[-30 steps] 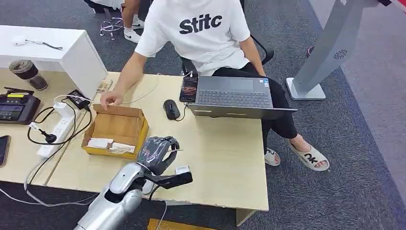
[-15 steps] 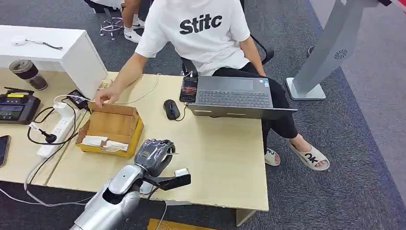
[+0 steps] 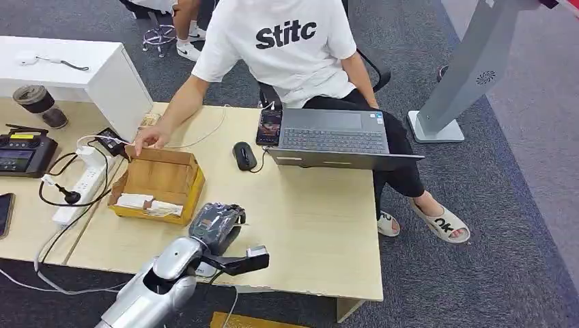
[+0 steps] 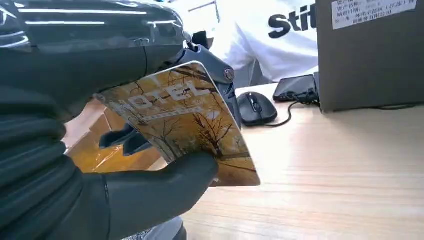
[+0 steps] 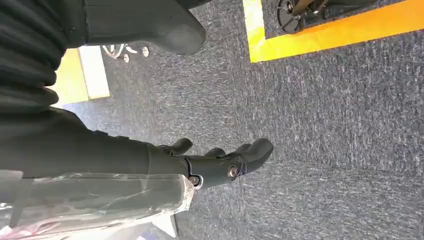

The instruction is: Pass the card to the sensor for recognition and then transmit it.

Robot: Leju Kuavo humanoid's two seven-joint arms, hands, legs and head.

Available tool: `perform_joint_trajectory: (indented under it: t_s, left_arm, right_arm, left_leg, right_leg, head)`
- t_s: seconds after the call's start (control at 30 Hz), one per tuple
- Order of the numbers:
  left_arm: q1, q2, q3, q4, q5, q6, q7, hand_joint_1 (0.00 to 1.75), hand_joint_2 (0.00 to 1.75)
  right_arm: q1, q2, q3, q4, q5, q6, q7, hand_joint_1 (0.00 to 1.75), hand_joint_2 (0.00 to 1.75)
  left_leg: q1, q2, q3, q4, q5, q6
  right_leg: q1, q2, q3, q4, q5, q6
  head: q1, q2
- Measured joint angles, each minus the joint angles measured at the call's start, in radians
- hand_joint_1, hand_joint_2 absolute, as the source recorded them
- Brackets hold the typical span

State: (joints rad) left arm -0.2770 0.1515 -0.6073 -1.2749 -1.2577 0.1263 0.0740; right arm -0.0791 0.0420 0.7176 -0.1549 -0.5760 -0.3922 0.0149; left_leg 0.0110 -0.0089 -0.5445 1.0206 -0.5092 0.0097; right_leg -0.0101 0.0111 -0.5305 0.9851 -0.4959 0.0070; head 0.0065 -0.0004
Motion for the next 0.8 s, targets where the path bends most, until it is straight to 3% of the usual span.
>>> perform_joint_trajectory:
  t_s: [0.8]
  left_arm:
    - [0.065, 0.025, -0.015, -0.028, -0.01, 0.053, 0.015, 1.75, 1.75]
  right_arm:
    - [0.001, 0.002, 0.0, 0.0, -0.011, -0.006, 0.01, 0.0, 1.75]
  left_leg:
    - [0.0, 0.0, 0.0, 0.0, 0.0, 0.0]
  right_leg:
    - [0.0, 0.0, 0.0, 0.0, 0.0, 0.0]
  head:
    - [0.0, 0.0]
